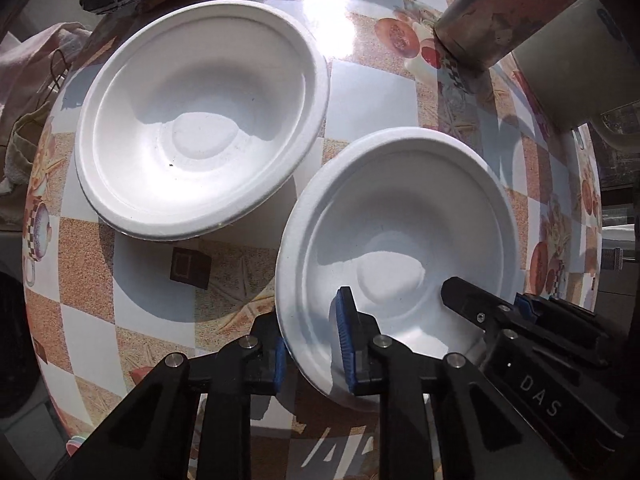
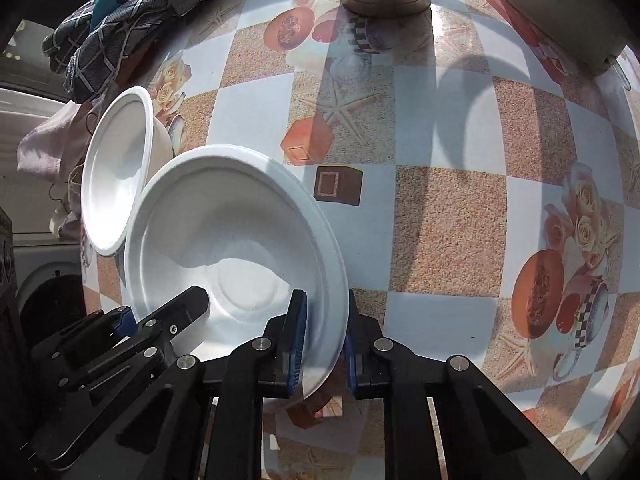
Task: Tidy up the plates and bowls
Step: 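Grasp the nearer white bowl rim with the left gripper while the right gripper grasps it too, then carry the white bowl with both grippers and lower it into the first bowl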
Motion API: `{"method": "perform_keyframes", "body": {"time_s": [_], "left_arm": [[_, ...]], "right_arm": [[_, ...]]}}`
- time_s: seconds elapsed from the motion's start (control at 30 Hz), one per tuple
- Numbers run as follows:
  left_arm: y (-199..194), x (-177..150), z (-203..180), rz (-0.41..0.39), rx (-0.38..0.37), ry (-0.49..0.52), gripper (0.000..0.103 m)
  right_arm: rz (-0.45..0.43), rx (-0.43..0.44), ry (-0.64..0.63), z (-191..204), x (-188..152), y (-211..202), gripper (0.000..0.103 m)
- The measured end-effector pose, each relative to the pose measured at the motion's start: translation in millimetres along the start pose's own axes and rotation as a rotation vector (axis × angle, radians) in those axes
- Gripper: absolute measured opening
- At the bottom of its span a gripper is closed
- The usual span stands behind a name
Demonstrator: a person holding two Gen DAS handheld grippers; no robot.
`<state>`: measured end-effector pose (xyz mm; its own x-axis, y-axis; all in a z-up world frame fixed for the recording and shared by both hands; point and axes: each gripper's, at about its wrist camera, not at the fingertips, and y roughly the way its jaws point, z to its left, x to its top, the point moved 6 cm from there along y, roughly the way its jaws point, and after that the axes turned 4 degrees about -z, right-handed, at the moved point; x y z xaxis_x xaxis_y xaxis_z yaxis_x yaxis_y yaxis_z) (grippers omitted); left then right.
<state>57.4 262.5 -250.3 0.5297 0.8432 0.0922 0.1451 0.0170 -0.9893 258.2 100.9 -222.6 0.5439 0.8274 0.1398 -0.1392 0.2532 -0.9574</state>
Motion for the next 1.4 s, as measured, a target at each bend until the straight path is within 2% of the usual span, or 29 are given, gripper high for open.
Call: {"method": "perform_keyframes", "body": {"time_s": [0.17, 0.33, 0.43, 0.6, 0.8, 0.9, 1.07, 1.1, 1.27, 1.4], "left_arm": [[0.3, -34.1, -25.0, 0.029, -0.017, 0.119, 0.024], [-0.3, -86.1, -48.7, 0.068, -0.029, 0.254, 0.025], [1.6, -112.1, -55.8, 0.089, -0.037, 0.3, 0.026], [-4.2, -120.1, -69.9, 0.088, -0.026, 0.379, 0.027], [-38.6, -114.7, -85.3, 0.019, -0.015, 0.475, 0.027], [-63.4, -130.5, -91.1, -0.009, -0.025, 0.527, 0.027], [-85.4, -150.3, -111.2, -0.025, -0.041, 0.623, 0.033], [-80.2, -152.6, -120.7, -0.021, -0.043, 0.646, 0.033], [-86.6, -185.9, -121.4, 0.004, -0.07, 0.734, 0.033], [-83.9, -211.3, -115.0, 0.033, -0.051, 0.81, 0.034]], "right_arm": [[0.018, -0.018, -0.01, -16.5, -39.9, -7.0, 0.019], [0.048, -0.046, -0.001, -28.9, -91.6, -15.6, 0.019], [0.06, -0.046, 0.037, -33.3, -117.6, -15.4, 0.02], [0.03, -0.054, 0.088, -39.5, -135.2, -24.8, 0.021], [-0.05, -0.046, 0.126, -56.4, -146.0, -65.5, 0.022], [-0.089, -0.048, 0.164, -69.8, -144.9, -93.2, 0.022], [-0.133, -0.051, 0.243, -71.7, -176.7, -113.9, 0.022], [-0.138, -0.054, 0.259, -71.4, -183.5, -115.0, 0.022], [-0.141, -0.06, 0.332, -65.4, -222.6, -117.8, 0.022], [-0.123, -0.057, 0.399, -62.4, -254.1, -111.0, 0.022]]}}
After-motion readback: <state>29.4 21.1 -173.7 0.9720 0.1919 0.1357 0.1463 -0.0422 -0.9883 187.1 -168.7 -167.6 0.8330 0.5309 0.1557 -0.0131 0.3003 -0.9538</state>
